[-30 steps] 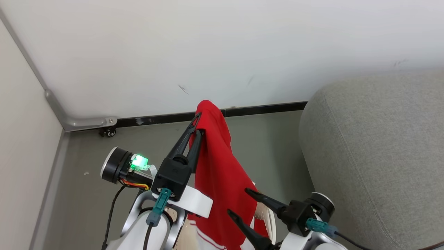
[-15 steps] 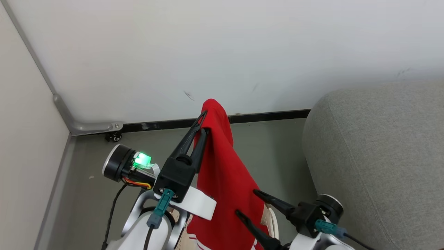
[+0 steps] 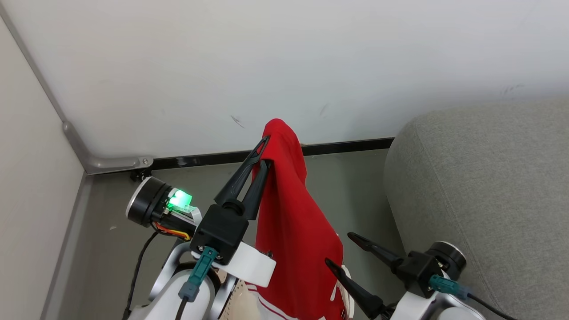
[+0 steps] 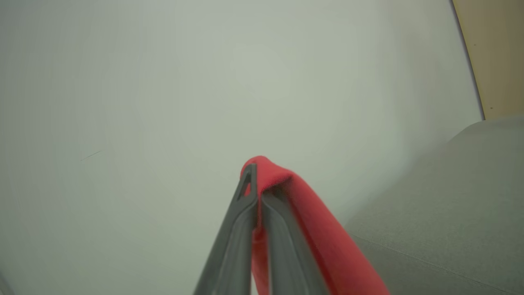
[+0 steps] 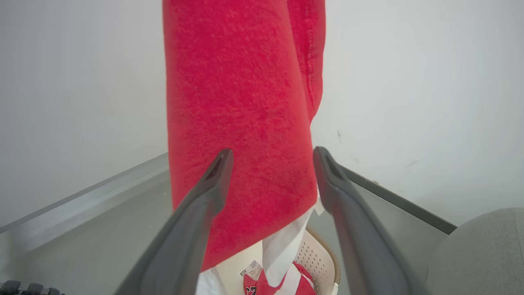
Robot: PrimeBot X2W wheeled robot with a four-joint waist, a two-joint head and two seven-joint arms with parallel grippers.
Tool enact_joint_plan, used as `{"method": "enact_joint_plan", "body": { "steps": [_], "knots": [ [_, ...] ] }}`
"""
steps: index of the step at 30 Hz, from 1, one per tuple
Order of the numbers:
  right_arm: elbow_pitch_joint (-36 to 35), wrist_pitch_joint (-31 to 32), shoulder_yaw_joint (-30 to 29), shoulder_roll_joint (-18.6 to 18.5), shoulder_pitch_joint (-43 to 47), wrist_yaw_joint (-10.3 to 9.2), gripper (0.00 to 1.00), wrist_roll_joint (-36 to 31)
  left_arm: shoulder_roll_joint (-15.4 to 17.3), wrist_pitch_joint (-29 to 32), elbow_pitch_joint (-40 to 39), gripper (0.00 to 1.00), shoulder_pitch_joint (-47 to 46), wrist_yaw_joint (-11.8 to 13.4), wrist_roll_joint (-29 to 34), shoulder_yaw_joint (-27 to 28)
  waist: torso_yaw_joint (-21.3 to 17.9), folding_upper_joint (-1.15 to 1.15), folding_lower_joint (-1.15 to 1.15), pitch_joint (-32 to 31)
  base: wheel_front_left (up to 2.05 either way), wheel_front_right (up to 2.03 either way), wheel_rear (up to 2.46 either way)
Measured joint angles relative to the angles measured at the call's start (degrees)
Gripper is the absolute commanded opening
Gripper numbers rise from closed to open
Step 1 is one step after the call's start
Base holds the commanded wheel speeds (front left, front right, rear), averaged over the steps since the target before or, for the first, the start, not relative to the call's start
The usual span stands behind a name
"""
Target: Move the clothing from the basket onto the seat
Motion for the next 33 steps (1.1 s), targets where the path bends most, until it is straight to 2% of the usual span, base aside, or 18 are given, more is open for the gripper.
{"method": "enact_joint_plan", "body": {
  "steps": [7, 11, 21, 33],
  "knots": [
    [-1.1, 0.9, 0.0, -3.3, 0.2, 0.01, 1.00, 0.2, 1.6, -0.7, -0.7, 0.00, -0.8, -1.4, 0.0, 0.2, -0.1, 0.00, 0.00, 0.3, 0.00, 0.00, 0.00],
    [-1.6, 1.4, -0.4, -3.7, 2.0, 0.01, 1.00, 3.0, 2.0, -1.5, -1.9, 0.00, -2.6, -1.6, 0.0, 0.8, -0.2, 0.00, 0.00, 0.5, 0.00, 0.00, 0.00],
    [-4.6, 1.6, 3.4, -3.8, 4.4, 0.01, 1.00, 10.4, 3.2, -2.5, -3.5, 0.00, -5.2, -3.5, 0.0, 1.2, -0.3, 0.00, 0.00, 1.1, 0.00, 0.00, 0.00],
    [-8.8, 0.8, 8.7, -4.6, 4.1, 0.01, 1.00, 23.8, 2.5, -3.0, -5.0, 0.00, -6.7, -4.5, 0.0, -0.1, 0.3, 0.00, 0.00, 1.7, 0.00, 0.00, 0.00]
  ]
}}
